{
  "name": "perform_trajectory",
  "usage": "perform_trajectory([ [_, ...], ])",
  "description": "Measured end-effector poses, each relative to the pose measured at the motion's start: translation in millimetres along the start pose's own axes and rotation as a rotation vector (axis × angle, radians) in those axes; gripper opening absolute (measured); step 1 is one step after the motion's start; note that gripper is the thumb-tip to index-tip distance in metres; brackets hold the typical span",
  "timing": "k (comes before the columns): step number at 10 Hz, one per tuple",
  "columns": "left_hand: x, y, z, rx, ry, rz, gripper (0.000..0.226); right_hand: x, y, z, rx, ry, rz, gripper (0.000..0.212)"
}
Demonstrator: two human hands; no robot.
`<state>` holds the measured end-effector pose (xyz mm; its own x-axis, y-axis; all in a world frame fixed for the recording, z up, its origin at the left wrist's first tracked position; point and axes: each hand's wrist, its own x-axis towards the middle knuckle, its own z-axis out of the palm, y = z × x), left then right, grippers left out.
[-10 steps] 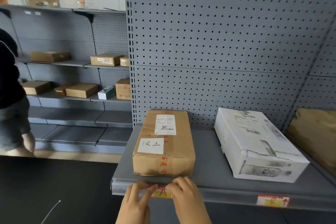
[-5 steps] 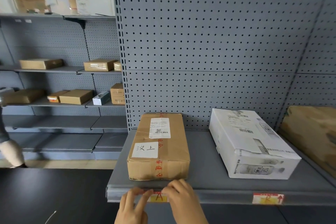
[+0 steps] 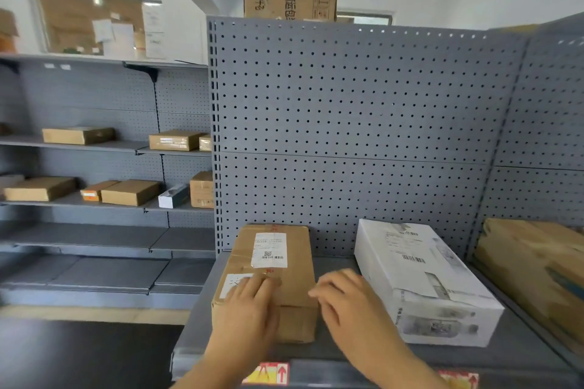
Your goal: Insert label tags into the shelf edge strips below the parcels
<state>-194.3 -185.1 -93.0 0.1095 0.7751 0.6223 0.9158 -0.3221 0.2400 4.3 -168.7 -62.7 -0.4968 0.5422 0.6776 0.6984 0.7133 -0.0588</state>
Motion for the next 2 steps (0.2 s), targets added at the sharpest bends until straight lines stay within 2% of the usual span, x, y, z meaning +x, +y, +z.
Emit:
perform_trajectory([
  [1,62,8,-31,0.058,0.129,0.086,0.034,31,14,-56,-0.004,0.15,-0.008,0.016],
  [2,118,19,-58,0.076,0.096,0.04,0.031,55,5,-130,0.086,0.312,0.035,0.019],
])
